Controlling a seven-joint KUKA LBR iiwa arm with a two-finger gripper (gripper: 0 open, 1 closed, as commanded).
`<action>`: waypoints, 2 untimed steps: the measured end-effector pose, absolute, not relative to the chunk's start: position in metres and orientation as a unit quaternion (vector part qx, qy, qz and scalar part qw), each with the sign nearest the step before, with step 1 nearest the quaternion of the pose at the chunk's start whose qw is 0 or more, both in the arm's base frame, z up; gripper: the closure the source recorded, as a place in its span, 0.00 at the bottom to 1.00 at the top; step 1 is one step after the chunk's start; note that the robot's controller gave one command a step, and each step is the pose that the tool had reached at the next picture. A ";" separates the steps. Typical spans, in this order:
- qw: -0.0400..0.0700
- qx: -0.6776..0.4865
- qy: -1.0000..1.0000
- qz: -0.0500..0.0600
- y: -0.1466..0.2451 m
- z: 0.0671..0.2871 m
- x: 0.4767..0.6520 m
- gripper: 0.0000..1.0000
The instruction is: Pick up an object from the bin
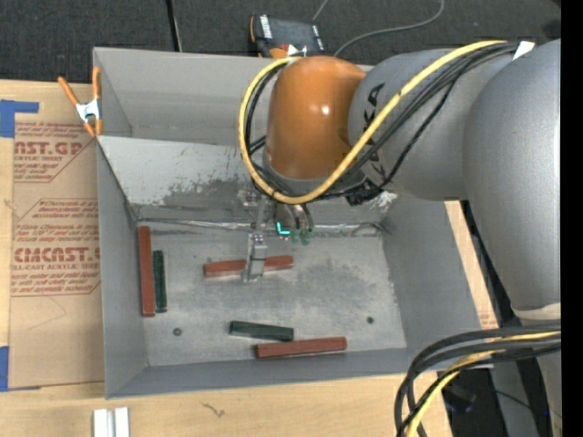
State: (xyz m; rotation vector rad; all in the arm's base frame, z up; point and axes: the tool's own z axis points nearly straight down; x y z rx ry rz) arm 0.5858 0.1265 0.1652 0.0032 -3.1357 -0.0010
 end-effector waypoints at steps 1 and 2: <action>0.003 -0.001 -1.000 0.000 0.089 0.065 0.579 0.00; -0.001 0.000 -1.000 -0.001 0.091 0.071 0.582 1.00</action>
Offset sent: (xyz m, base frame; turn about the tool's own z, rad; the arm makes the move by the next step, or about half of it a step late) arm -0.0047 -0.0366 -0.0952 0.0029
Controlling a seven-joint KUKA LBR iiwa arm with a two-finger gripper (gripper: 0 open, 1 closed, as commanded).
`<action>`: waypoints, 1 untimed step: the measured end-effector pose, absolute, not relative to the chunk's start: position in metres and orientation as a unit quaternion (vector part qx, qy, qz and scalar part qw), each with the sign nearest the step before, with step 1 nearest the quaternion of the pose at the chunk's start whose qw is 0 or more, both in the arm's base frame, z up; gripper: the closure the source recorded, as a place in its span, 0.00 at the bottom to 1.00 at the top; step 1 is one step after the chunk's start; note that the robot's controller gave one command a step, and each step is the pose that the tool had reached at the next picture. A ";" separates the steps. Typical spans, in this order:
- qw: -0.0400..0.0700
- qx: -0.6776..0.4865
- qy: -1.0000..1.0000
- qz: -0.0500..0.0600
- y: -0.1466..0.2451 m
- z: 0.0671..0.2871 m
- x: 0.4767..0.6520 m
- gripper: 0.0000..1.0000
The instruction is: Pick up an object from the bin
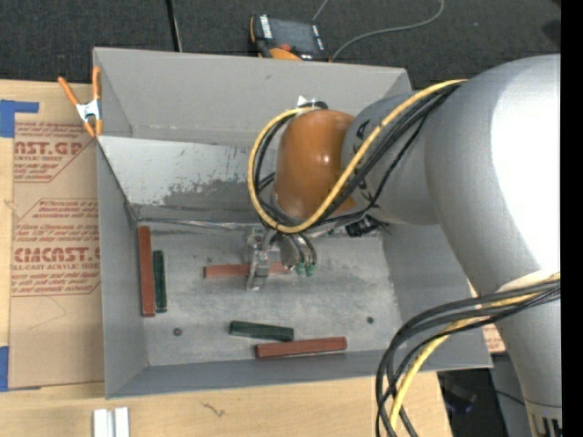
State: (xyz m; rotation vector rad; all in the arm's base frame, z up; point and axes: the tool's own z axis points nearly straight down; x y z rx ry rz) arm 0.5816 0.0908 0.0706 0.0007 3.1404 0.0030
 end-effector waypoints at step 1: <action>0.006 -0.025 1.000 0.001 0.086 0.254 0.591 1.00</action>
Offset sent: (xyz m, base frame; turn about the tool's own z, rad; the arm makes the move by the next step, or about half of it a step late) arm 0.0071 -0.0054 0.1784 -0.0498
